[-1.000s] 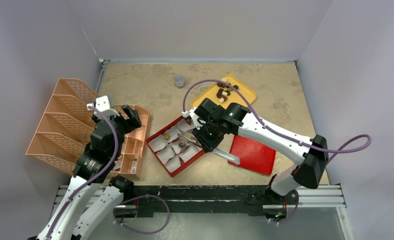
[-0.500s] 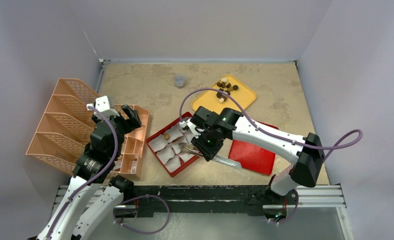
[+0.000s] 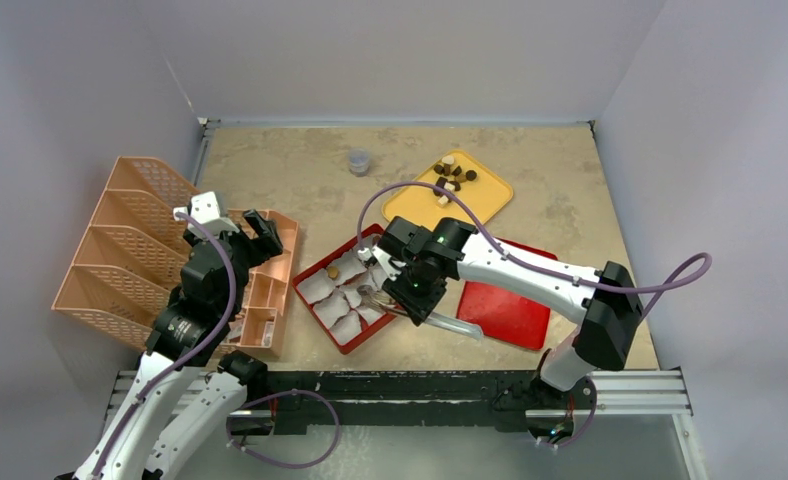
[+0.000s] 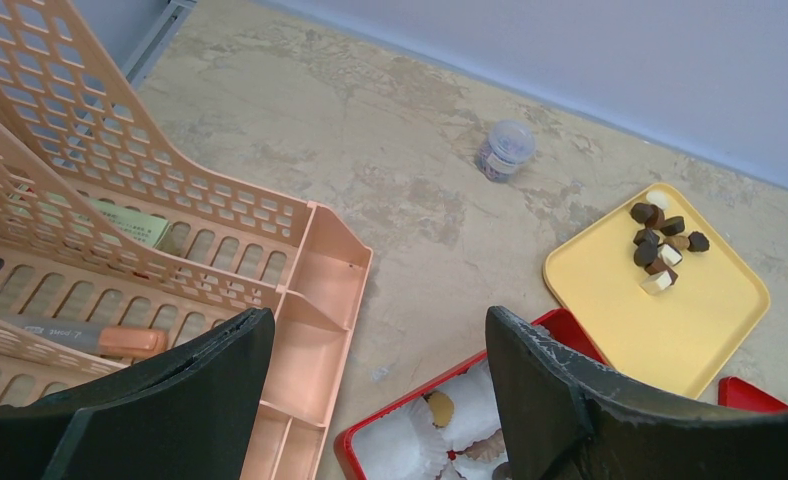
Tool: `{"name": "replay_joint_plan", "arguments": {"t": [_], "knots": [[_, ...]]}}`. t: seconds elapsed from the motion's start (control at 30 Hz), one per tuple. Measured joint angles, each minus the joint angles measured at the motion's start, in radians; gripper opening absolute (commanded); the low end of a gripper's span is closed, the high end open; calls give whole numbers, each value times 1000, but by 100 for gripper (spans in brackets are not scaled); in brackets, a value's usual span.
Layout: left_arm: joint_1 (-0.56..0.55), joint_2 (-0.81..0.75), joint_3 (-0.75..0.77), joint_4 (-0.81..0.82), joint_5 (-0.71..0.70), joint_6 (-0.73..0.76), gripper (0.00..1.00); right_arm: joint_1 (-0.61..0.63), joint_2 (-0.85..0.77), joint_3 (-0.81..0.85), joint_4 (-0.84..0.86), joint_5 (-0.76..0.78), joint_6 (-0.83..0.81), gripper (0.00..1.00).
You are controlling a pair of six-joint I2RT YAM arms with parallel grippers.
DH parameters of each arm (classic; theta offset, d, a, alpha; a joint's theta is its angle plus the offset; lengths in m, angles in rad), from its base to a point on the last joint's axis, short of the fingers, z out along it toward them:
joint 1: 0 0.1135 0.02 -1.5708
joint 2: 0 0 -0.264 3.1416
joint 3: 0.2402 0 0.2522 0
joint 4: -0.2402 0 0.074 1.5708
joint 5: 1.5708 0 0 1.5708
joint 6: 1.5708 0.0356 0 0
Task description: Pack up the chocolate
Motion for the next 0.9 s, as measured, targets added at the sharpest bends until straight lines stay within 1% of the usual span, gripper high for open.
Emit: {"name": "replay_joint_plan", "arguments": {"t": [0.57, 0.9], "knots": [[0, 0, 0, 0, 0, 0, 77, 0, 19, 0, -5, 21, -10, 39], [0, 0, 0, 0, 0, 0, 77, 0, 18, 0, -5, 27, -10, 37]]}}
